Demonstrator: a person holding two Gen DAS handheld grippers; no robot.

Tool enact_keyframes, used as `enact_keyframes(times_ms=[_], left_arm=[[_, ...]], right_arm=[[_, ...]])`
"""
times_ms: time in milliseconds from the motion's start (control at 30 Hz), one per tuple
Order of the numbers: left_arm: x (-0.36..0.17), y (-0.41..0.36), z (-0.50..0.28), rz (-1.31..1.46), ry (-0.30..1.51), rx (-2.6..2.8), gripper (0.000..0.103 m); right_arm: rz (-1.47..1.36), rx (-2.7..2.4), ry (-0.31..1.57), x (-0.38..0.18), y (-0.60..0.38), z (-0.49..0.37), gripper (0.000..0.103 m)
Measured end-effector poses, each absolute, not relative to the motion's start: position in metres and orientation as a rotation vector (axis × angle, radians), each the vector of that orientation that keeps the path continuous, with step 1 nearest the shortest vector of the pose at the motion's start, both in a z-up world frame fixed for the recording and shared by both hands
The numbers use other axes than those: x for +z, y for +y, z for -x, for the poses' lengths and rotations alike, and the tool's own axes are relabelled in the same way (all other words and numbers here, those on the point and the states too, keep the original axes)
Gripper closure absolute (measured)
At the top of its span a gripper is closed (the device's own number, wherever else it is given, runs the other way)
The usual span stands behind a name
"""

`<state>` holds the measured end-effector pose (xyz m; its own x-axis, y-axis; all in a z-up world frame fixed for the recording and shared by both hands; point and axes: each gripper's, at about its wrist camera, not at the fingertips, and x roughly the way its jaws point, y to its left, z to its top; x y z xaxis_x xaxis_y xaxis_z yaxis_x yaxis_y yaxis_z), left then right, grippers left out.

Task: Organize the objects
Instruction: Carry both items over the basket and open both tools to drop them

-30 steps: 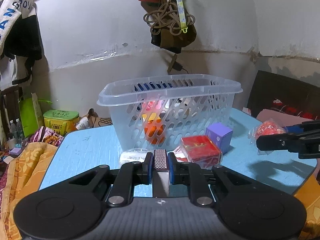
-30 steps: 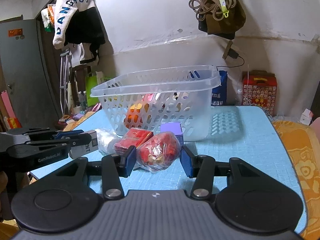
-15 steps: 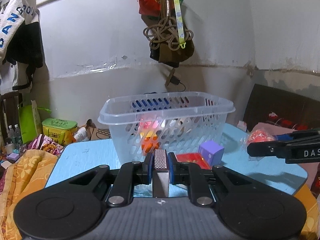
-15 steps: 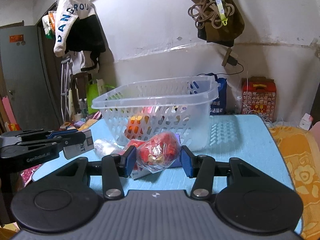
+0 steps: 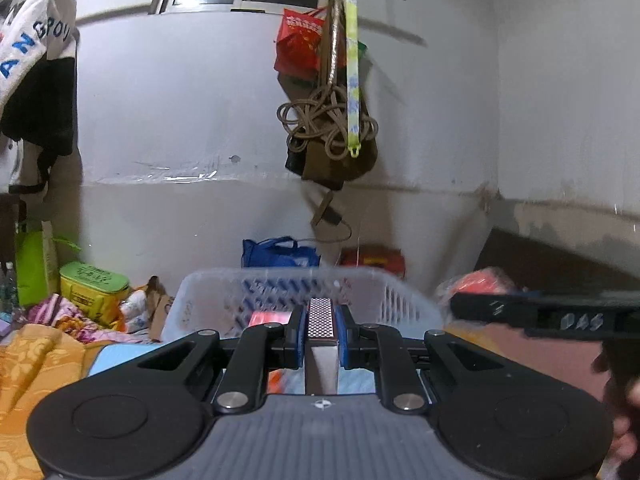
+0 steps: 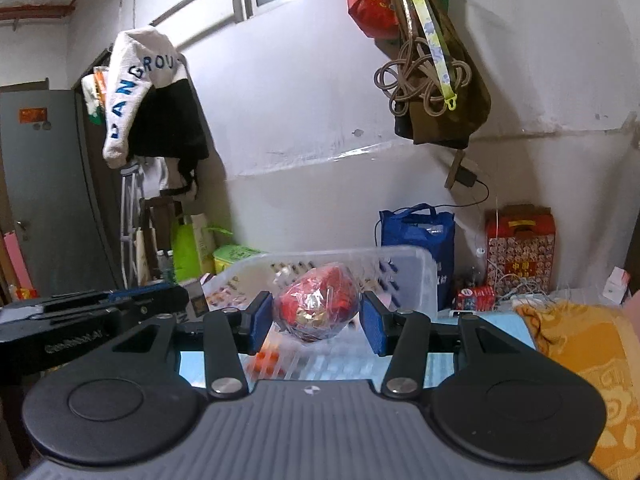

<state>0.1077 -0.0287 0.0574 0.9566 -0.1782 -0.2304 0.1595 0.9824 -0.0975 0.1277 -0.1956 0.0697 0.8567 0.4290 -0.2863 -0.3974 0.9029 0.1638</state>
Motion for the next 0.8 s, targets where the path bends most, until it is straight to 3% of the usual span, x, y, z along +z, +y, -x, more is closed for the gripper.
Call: enact_keyframes(times_ms=[433, 500, 533, 567, 600, 700, 800], left_arm=[[0.054, -0.022, -0.218, 0.132, 0.320, -0.064, 0.084], [0.048, -0.022, -0.224, 0.128, 0.316, -0.042, 0.083], [0.046, -0.023, -0.227, 0.118, 0.314, -0.034, 0.082], [0.044, -0.024, -0.231, 0.100, 0.321, -0.026, 0.071], [0.043, -0.024, -0.234, 0.084, 0.333, -0.016, 0.057], [0.046, -0.014, -0.221, 0.090, 0.306, 0.014, 0.034], [0.048, -0.003, -0.183, 0.090, 0.270, -0.035, 0.026]], right_arm=[[-0.050, 0.434, 0.449, 0.037, -0.169, -0.219, 0.051], [-0.036, 0.433, 0.424, 0.038, -0.168, -0.219, 0.046], [-0.019, 0.424, 0.411, 0.039, -0.166, -0.218, 0.027], [-0.007, 0.409, 0.402, 0.041, -0.164, -0.217, 0.004], [-0.006, 0.388, 0.390, 0.043, -0.164, -0.215, 0.000], [-0.046, 0.396, 0.363, 0.051, -0.173, -0.197, 0.000], [-0.083, 0.428, 0.360, 0.052, -0.186, -0.165, 0.000]])
